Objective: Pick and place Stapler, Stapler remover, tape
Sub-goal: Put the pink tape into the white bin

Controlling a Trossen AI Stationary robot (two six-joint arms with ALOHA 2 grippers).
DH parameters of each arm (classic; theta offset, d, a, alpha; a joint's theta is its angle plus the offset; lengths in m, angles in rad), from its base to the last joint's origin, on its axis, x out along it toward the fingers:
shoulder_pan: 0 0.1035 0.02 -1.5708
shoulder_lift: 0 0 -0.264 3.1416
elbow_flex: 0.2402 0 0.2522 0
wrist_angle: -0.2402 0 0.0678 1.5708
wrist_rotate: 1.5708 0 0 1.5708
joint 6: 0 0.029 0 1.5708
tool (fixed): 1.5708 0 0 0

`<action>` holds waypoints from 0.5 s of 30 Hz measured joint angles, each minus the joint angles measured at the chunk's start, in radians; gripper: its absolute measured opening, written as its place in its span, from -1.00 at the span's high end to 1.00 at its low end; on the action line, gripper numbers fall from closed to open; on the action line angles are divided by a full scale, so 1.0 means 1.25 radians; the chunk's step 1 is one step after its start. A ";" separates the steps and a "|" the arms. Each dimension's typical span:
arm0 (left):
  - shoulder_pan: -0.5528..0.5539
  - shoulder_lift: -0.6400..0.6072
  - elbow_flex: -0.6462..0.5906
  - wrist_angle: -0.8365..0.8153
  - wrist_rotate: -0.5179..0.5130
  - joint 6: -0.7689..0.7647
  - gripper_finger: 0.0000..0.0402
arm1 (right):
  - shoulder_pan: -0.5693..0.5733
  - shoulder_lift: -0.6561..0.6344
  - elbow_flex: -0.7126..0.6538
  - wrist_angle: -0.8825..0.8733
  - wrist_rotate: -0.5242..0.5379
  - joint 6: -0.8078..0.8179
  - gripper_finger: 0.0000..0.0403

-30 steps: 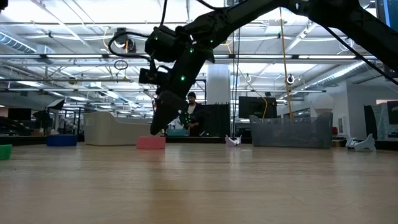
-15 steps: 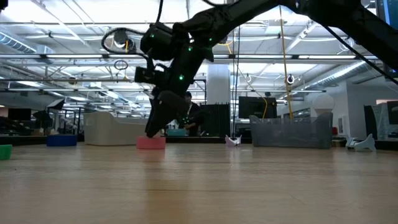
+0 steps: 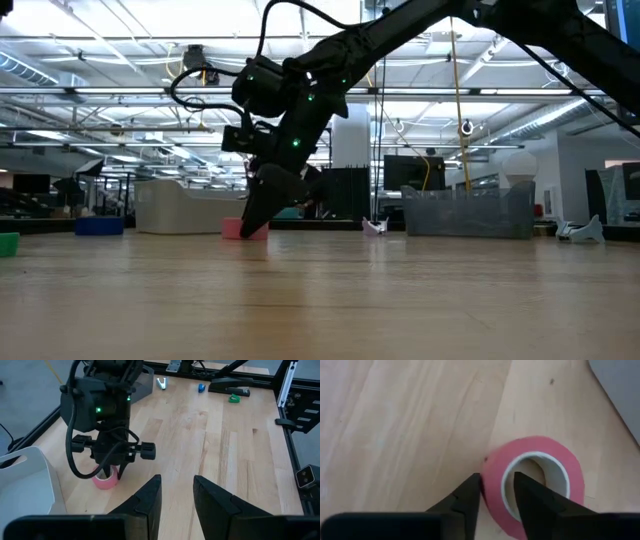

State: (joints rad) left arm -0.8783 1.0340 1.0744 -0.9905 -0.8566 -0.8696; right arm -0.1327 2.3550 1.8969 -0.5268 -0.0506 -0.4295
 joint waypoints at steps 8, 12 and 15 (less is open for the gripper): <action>0.000 0.000 0.000 0.000 0.000 -0.006 0.44 | 0.020 -0.015 -0.005 0.029 0.043 -0.010 0.84; 0.000 0.000 0.000 0.001 0.001 -0.010 0.44 | 0.035 -0.059 -0.007 0.025 0.036 -0.001 0.84; 0.000 0.000 0.000 0.001 0.006 -0.010 0.44 | 0.051 -0.112 -0.005 0.032 0.027 0.007 0.84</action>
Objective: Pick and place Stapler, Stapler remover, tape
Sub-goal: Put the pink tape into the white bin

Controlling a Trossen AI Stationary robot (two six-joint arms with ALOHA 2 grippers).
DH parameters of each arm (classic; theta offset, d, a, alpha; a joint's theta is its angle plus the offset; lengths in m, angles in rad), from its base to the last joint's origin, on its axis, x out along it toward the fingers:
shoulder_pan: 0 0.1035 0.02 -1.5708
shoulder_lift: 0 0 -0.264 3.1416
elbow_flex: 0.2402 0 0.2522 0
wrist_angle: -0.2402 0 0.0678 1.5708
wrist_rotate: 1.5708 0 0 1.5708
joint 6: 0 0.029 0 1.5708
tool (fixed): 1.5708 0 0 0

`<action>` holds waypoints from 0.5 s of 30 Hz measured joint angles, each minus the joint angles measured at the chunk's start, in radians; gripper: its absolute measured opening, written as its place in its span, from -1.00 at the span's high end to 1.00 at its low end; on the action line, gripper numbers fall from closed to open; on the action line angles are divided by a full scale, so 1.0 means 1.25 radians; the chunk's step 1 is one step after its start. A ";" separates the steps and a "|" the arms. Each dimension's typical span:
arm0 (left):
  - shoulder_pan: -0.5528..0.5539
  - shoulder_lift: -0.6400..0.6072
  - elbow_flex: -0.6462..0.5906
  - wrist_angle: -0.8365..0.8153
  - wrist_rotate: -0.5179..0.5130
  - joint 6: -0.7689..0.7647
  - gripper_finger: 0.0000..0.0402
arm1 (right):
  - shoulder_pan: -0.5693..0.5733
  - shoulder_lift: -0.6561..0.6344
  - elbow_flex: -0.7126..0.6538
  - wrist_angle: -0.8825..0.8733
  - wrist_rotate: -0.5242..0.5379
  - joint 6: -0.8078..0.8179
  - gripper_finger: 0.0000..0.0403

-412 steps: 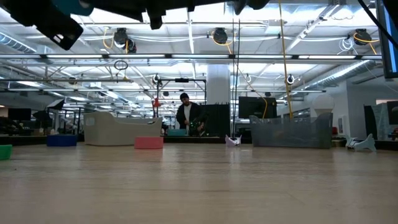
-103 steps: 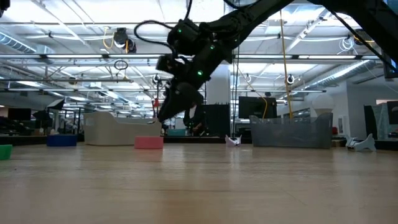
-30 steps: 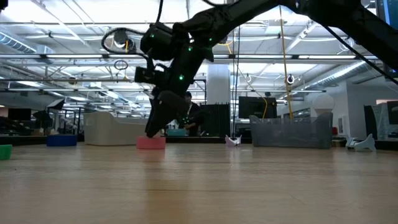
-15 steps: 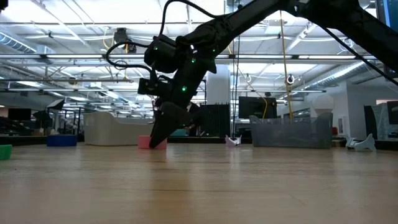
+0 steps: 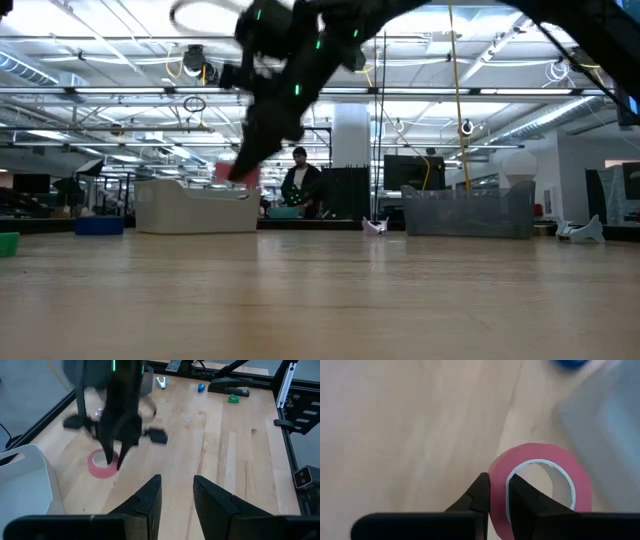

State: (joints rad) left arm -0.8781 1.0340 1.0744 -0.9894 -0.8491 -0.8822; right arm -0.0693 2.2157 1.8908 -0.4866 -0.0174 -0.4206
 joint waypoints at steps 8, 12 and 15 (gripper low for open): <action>0.000 0.000 0.000 0.000 0.009 0.071 0.44 | 0.034 -0.120 -0.008 0.056 -0.157 0.010 0.84; 0.000 0.000 -0.019 0.010 -0.014 0.158 0.44 | 0.056 -0.175 -0.077 0.151 -0.198 -0.016 0.84; 0.000 0.000 -0.059 0.046 -0.045 0.194 0.44 | 0.077 -0.218 -0.165 0.264 -0.196 -0.051 0.84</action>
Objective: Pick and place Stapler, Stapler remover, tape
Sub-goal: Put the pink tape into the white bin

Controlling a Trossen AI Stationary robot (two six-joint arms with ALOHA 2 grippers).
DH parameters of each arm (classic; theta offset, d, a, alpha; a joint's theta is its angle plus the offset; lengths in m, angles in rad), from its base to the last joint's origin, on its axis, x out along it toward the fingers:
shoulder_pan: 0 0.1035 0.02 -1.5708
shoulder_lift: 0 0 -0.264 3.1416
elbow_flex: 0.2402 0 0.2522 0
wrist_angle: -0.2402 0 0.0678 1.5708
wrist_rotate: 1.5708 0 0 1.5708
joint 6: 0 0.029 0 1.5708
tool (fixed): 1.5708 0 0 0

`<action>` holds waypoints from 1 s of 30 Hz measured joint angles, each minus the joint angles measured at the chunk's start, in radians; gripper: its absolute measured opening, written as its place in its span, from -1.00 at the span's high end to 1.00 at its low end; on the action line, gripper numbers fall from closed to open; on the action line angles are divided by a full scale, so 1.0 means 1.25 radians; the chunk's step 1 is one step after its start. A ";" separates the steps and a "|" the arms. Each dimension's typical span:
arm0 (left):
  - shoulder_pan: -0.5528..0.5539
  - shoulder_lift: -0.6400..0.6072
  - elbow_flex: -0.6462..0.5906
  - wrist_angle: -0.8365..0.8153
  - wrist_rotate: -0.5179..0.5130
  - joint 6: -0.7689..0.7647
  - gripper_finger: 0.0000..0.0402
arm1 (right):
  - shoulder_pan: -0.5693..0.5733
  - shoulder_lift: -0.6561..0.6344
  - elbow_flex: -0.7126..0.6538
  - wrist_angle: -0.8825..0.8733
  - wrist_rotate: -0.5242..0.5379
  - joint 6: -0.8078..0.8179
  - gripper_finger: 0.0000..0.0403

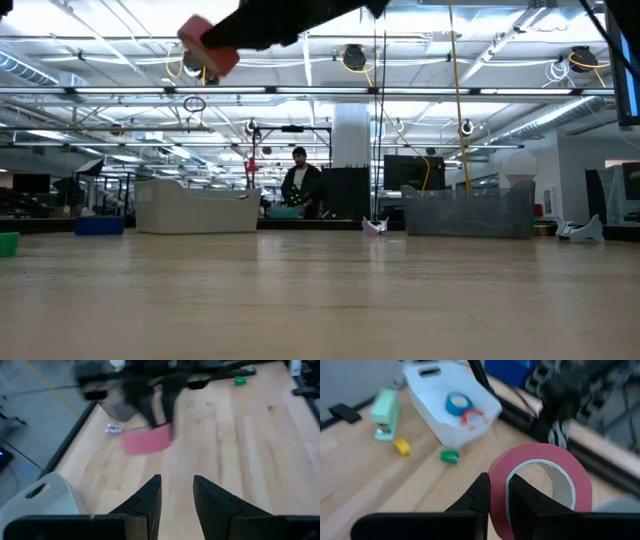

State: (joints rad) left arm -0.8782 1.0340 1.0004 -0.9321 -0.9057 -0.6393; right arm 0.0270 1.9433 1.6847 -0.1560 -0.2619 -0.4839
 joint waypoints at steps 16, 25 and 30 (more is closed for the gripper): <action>0.145 0.000 -0.200 0.589 0.048 0.339 0.44 | 0.125 -0.105 -0.397 0.677 0.187 -0.109 0.84; 0.265 0.000 -0.224 0.778 0.302 0.419 0.44 | 0.155 -0.106 -0.400 0.681 0.234 -0.159 0.84; 0.315 0.000 -0.224 0.778 0.378 0.376 0.44 | 0.153 -0.106 -0.400 0.686 0.239 -0.168 0.84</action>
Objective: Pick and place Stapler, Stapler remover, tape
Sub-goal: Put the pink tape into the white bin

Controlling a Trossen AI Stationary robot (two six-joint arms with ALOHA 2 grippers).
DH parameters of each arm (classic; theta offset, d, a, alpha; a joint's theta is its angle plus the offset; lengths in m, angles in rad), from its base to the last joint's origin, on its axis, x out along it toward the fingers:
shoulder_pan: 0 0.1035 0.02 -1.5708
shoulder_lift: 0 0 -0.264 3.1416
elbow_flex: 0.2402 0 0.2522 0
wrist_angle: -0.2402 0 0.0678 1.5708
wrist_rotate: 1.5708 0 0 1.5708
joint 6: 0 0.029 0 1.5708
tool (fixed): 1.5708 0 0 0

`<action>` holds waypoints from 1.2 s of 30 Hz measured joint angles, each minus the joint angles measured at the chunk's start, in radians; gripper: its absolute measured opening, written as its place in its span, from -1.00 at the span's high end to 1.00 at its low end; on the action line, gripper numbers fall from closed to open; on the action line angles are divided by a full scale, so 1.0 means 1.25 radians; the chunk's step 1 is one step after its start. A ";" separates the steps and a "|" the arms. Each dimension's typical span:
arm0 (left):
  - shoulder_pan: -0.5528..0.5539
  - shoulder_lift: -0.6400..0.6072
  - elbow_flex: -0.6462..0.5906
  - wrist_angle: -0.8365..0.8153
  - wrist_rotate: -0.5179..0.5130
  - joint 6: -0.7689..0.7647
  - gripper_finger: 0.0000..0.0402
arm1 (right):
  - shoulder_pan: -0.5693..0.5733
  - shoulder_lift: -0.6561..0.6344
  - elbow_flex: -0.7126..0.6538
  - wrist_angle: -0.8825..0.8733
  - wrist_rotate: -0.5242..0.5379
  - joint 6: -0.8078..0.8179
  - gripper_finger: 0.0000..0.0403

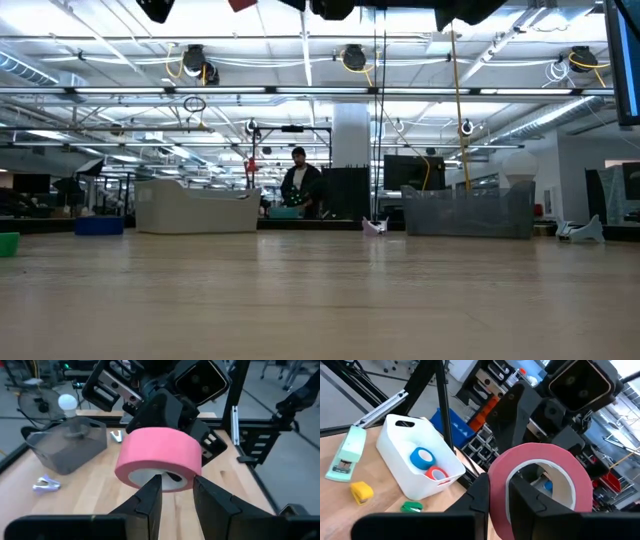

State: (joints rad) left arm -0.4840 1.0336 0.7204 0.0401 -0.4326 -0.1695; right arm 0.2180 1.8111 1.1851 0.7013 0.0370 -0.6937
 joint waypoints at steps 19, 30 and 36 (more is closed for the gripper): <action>0.068 -0.001 -0.001 0.047 0.185 -0.027 0.44 | 0.002 -0.001 0.000 0.026 0.039 -0.042 0.84; 0.070 0.001 0.000 0.027 0.244 -0.060 0.44 | 0.000 0.000 0.001 0.012 0.053 -0.041 0.84; 0.070 0.001 0.000 0.017 0.253 -0.064 0.44 | 0.000 0.002 0.001 0.011 0.056 -0.042 0.84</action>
State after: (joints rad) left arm -0.3965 1.0344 0.7208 0.0611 -0.1158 -0.2493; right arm 0.2180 1.8130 1.1866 0.7151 0.1072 -0.7459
